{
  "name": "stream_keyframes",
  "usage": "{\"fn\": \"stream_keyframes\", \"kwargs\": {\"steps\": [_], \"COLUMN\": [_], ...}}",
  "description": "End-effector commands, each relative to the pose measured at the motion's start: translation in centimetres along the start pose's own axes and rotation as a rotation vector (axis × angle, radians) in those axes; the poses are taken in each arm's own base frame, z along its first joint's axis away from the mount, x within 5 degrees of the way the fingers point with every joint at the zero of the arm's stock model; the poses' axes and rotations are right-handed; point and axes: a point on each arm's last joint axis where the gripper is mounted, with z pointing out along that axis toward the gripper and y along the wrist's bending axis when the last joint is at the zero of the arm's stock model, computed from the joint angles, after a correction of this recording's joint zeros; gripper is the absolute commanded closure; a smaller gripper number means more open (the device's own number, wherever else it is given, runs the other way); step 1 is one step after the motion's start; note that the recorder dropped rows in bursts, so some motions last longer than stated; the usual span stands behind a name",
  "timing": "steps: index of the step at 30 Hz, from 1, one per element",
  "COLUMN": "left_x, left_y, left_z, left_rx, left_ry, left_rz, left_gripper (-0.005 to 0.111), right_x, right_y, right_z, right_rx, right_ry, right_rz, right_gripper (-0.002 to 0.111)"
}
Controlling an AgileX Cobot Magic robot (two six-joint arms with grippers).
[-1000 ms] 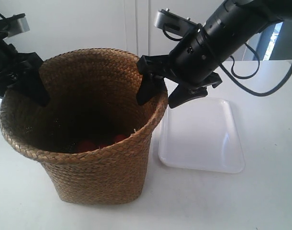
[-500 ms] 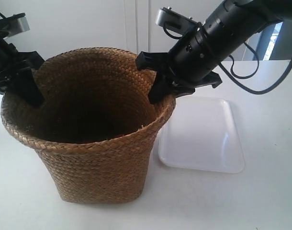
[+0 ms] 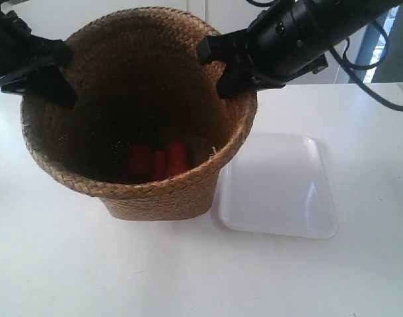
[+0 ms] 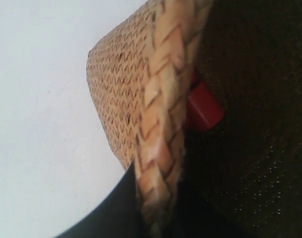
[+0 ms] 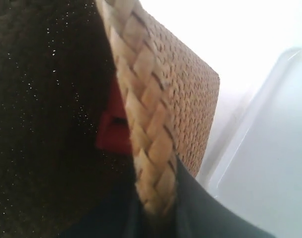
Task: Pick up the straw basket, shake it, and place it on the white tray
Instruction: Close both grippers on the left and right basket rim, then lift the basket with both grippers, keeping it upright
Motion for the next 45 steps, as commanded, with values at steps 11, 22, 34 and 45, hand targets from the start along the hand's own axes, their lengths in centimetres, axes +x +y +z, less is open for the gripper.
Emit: {"fn": "stream_keyframes", "kwargs": {"steps": [11, 22, 34, 45], "left_x": [0.6, 0.3, 0.3, 0.3], "left_y": [-2.8, -3.0, -2.9, -2.8], "left_z": [0.6, 0.7, 0.7, 0.7], "left_rx": [0.014, 0.038, 0.031, 0.022], "left_ry": [-0.108, -0.14, -0.135, -0.139], "left_rz": [0.088, 0.062, 0.07, 0.113], "left_gripper": [0.107, 0.107, 0.107, 0.107], "right_x": [1.9, 1.7, 1.8, 2.1], "right_y": [-0.5, -0.3, -0.3, -0.4], "right_z": [-0.9, -1.4, -1.3, -1.3], "right_rx": [0.044, 0.029, 0.029, 0.041], "right_ry": [-0.164, -0.194, -0.179, -0.151], "right_rz": [-0.073, -0.032, -0.025, -0.045], "right_gripper": [0.108, 0.108, 0.108, 0.108]}}
